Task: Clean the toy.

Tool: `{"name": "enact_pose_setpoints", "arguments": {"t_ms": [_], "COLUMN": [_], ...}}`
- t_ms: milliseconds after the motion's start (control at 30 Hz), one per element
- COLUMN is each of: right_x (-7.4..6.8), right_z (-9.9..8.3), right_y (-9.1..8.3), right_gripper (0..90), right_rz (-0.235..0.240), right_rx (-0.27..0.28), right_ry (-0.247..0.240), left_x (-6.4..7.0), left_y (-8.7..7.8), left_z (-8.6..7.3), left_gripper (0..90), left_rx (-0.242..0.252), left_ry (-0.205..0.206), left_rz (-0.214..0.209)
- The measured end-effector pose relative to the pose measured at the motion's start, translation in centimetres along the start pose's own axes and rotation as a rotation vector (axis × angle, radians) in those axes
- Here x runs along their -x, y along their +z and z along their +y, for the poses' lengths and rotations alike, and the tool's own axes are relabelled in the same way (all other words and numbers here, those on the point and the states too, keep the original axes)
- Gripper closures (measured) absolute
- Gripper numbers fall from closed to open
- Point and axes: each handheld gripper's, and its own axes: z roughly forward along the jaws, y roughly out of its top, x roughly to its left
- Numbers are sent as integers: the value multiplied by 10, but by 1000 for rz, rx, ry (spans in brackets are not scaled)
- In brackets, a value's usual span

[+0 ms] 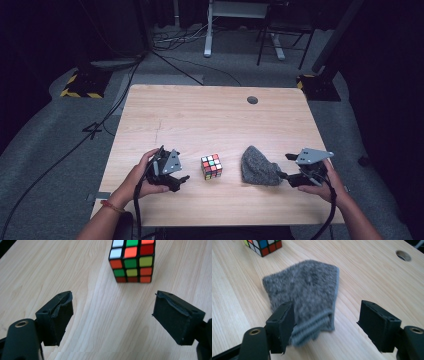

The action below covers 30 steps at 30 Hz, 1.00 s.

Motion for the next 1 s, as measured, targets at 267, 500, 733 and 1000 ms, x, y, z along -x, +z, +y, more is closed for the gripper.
{"name": "enact_pose_setpoints", "arguments": {"t_ms": [267,500,733,1000], "right_x": [11,18,21,23], "right_z": [-50,-91,-116,-125], "right_y": [-11,-14,-19,-22], "right_gripper": [284,279,262,257], "right_rz": [-53,-84,-116,-129], "right_rx": [-45,-65,-41,-13], "right_ry": [89,192,286,345], "left_x": [-7,-14,-22,-26], "left_y": [-10,-5,2,10], "left_z": [-33,-49,-64,-76], "left_gripper": [166,166,170,168], "left_rx": [9,-26,-36,-67], "left_ry": [-95,-137,-197,-250], "left_rz": [27,5,-34,-54]}}
